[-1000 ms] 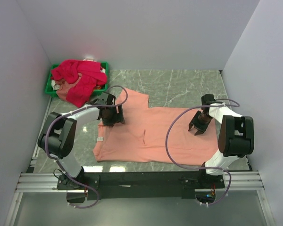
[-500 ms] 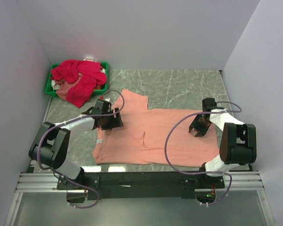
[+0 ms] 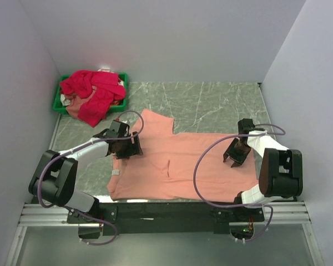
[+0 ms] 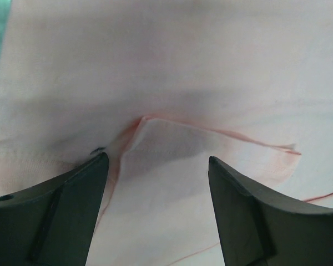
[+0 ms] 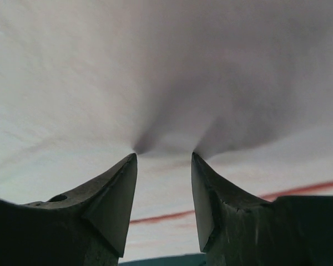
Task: Fold and stack the t-shirts
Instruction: Fold the tshirt
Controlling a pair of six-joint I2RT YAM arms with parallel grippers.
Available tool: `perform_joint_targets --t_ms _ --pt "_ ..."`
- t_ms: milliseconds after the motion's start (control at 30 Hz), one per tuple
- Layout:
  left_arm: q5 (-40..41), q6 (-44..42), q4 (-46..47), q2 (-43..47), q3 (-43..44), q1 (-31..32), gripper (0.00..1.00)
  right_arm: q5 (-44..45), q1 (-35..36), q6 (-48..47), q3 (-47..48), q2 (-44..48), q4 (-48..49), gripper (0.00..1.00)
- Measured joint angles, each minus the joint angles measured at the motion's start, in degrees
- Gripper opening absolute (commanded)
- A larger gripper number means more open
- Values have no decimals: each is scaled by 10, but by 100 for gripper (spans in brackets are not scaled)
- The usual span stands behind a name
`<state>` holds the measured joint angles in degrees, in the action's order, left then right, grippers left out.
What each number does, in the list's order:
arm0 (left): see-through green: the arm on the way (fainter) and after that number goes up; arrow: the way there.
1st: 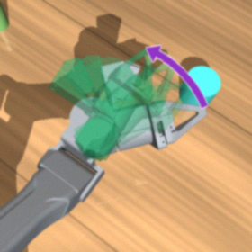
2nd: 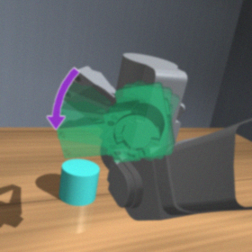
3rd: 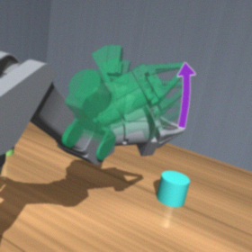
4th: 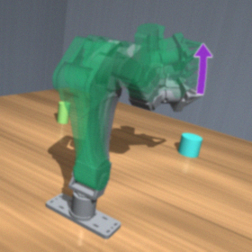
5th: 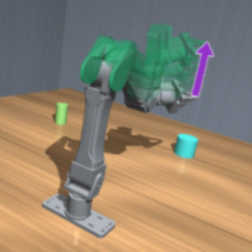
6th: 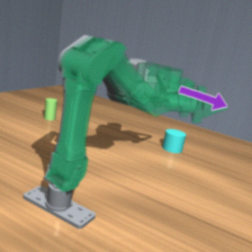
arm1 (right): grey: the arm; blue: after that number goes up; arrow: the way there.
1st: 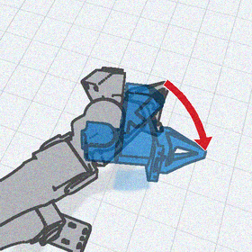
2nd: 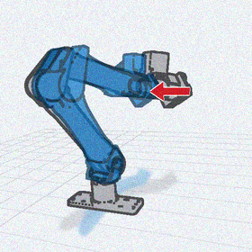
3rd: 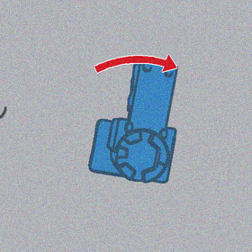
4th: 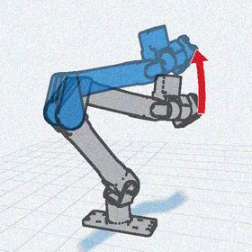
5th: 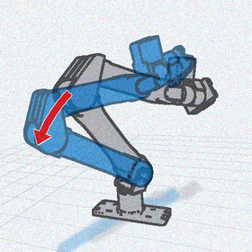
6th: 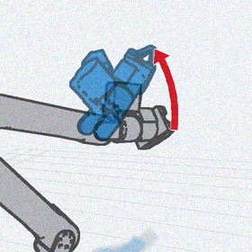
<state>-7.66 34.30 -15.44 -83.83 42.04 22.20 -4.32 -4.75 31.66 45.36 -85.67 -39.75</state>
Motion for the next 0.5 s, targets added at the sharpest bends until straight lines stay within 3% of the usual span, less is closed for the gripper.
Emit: perform_joint_targets --t_ms 233,500 --pt "4 0 -97 -7 96 0 80 20 -9 -12 78 0 -61 52" --pt "16 -7 -93 -112 279 -1 80 65 -63 -49 207 -52 -57 52"
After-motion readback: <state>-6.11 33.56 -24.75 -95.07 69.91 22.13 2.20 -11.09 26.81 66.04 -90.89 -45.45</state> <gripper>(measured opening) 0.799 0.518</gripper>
